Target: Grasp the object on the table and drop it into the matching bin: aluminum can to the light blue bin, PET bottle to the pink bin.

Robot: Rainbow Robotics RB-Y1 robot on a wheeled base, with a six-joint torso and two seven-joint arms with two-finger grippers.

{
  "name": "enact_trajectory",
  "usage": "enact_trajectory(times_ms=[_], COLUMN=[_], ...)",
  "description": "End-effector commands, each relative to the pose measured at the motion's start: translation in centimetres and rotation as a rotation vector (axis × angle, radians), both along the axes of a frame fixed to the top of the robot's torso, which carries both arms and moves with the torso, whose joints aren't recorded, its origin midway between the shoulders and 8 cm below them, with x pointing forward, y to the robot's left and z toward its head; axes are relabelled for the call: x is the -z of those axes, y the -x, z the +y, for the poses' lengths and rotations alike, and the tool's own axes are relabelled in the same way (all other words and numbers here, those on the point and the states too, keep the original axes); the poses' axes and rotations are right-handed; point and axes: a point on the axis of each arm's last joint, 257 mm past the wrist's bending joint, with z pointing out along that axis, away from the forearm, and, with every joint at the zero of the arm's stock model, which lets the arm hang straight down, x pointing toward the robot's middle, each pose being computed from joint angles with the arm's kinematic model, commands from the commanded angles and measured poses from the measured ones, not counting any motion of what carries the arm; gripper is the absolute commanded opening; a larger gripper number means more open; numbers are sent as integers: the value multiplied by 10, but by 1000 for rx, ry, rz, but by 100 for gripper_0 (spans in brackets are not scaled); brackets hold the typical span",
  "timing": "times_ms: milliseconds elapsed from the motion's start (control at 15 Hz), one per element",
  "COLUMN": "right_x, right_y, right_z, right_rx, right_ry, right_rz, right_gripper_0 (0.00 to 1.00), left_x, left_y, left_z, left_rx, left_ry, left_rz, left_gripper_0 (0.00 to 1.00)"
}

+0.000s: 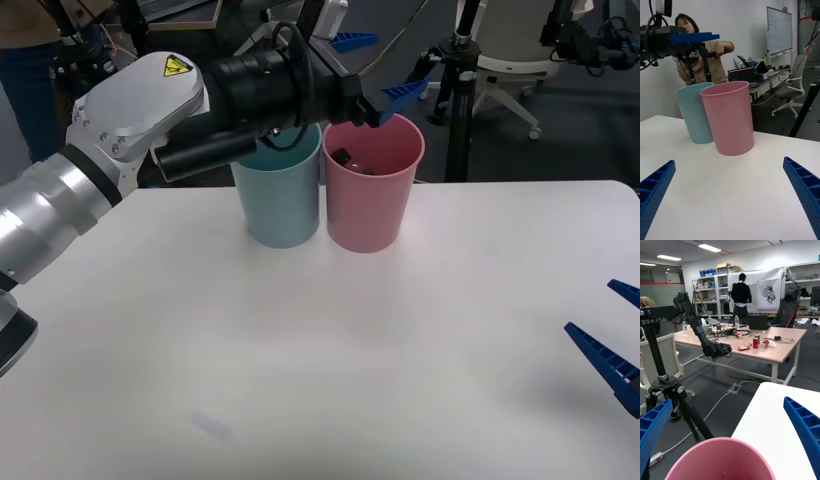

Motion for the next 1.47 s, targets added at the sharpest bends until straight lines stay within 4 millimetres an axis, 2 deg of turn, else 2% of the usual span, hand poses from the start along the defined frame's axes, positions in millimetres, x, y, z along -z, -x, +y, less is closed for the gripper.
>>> enact_trajectory(times_ms=[67, 733, 1200, 1467], right_x=[0, 0, 0, 0], right_y=[0, 0, 0, 0], right_z=[0, 0, 0, 0], right_rx=[0, 0, 0, 0], right_ry=[0, 0, 0, 0], right_rz=[0, 0, 0, 0], right_gripper_0=[100, 100, 100, 100], left_x=[-2, 1, 5, 18], left_y=[13, 61, 99, 117], left_z=[18, 117, 174, 215], left_rx=[15, -8, -20, -54], left_ry=[2, -4, 9, -3], left_rz=[-8, -6, 6, 4], left_gripper_0=[100, 100, 100, 100])
